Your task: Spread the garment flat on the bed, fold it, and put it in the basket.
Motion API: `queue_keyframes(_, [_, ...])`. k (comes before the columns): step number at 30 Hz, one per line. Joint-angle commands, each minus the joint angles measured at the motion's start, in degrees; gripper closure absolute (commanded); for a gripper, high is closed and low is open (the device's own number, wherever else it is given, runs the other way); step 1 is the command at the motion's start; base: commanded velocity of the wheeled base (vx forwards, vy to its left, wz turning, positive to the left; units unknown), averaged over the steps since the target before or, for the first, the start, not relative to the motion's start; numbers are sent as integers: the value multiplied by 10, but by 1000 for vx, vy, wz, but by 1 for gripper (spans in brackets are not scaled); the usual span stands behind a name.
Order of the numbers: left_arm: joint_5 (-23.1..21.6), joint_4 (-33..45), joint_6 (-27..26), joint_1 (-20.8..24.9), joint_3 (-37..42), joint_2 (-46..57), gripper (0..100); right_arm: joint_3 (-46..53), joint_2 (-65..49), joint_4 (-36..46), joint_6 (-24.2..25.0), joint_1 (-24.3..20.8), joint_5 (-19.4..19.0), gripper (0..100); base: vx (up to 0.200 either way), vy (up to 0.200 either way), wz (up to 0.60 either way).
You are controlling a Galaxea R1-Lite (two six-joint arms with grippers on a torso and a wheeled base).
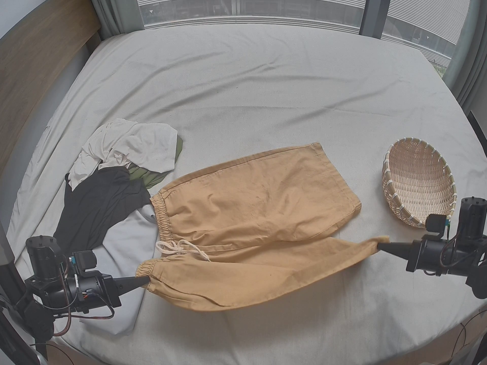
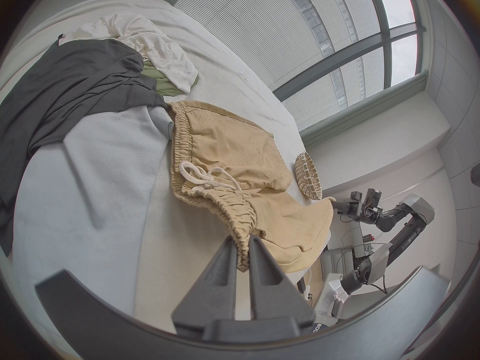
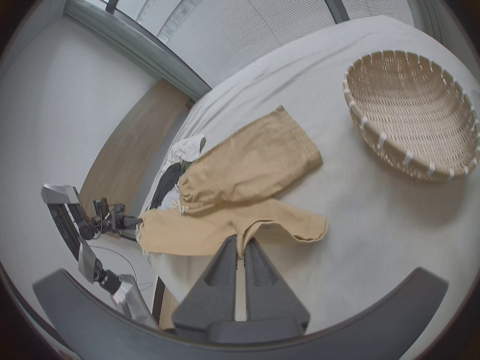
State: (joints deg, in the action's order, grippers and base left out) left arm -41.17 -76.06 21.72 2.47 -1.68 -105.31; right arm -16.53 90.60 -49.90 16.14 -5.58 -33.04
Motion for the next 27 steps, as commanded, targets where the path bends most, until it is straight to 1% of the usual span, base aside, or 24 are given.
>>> queue_keyframes(1, [3, -1, 0, 1, -17, -8, 100, -40, 1, 0, 15, 0, 0, 100, 0, 0, 0])
queue_keyframes(4, [4, -2, 0, 1, -21, -9, 100, -60, 4, 2, 17, 0, 0, 100, 0, 0, 0])
queue_keyframes(10, [6, -35, 10, 1, -33, -13, 100, -109, 20, 4, 25, 3, 2, 100, 0, 0, 0])
queue_keyframes(12, [6, -46, 28, 5, -33, -14, 100, -126, 29, 5, 31, 4, 2, 100, 0, 0, 0])
queue_keyframes(13, [6, -46, 28, 5, -33, -14, 100, -126, 29, 5, 31, 4, 2, 100, 0, 0, 0])
queue_keyframes(14, [7, -58, 51, 10, -33, -13, 100, -142, 39, 6, 33, 5, 2, 100, 0, 0, 0])
queue_keyframes(15, [7, -64, 61, 11, -33, -13, 100, -148, 43, 6, 33, 5, 2, 100, 0, 0, 0])
queue_keyframes(20, [19, -94, 82, 12, -38, -20, 100, -175, 57, 7, 34, 5, 2, 100, 0, 0, 0])
queue_keyframes(22, [26, -104, 84, 11, -46, -29, 100, -194, 61, 18, 34, 4, 2, 100, 0, 0, 0])
queue_keyframes(26, [60, -124, 104, 15, -59, -47, 100, -235, 61, 65, 35, 0, 2, 100, 0, 0, 0])
queue_keyframes(27, [60, -124, 104, 15, -59, -47, 100, -235, 61, 65, 35, 0, 2, 100, 0, 0, 0])
